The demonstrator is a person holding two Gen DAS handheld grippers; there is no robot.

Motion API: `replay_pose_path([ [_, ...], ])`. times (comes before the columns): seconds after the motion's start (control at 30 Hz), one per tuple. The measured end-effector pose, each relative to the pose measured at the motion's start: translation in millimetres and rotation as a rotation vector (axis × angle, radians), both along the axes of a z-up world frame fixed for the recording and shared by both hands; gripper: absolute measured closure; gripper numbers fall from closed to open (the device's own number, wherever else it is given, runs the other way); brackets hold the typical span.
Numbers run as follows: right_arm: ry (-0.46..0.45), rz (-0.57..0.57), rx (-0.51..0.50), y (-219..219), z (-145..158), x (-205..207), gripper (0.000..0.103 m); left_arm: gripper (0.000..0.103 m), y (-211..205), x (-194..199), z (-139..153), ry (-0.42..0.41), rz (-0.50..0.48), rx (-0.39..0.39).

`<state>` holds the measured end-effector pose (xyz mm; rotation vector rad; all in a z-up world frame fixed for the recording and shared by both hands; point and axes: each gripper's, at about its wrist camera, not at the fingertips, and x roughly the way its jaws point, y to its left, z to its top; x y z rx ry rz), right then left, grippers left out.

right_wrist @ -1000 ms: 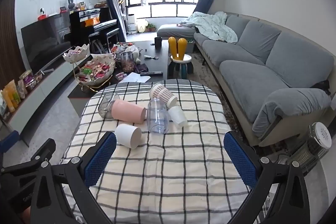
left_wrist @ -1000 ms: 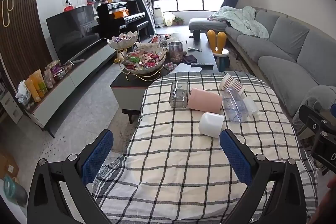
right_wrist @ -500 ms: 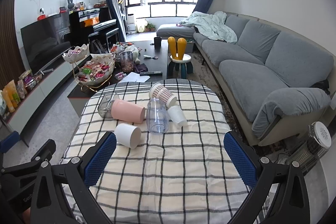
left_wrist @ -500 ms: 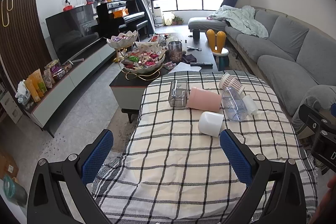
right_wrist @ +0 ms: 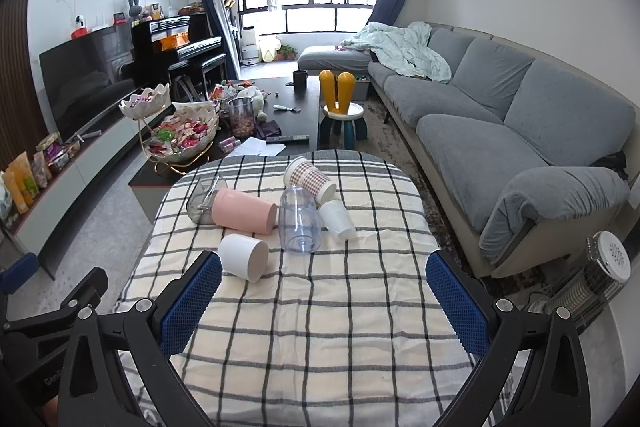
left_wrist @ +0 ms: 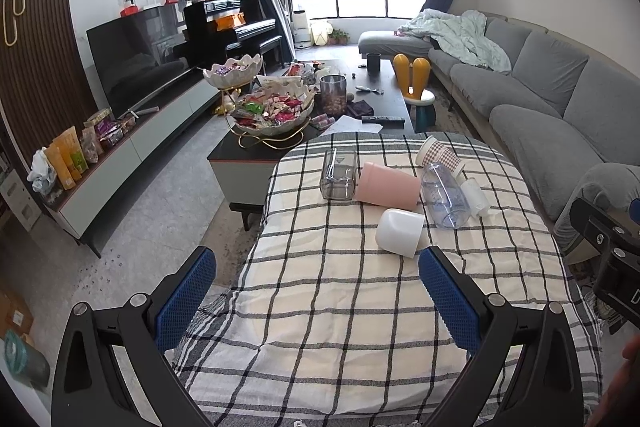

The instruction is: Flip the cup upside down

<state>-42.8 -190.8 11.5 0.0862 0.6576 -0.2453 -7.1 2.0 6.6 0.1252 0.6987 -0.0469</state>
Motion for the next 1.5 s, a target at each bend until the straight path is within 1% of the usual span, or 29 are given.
replay_pose_path([
  [1.27, 0.001, 0.001, 0.002, -1, -3, 0, 0.0, 0.0, 1, -3, -1, 0.013, 0.0, -0.009],
  [1.5, 0.002, 0.004, 0.002, -4, -2, 2, 0.0, 0.0, 0, -6, -11, 0.021, 0.01, -0.01],
])
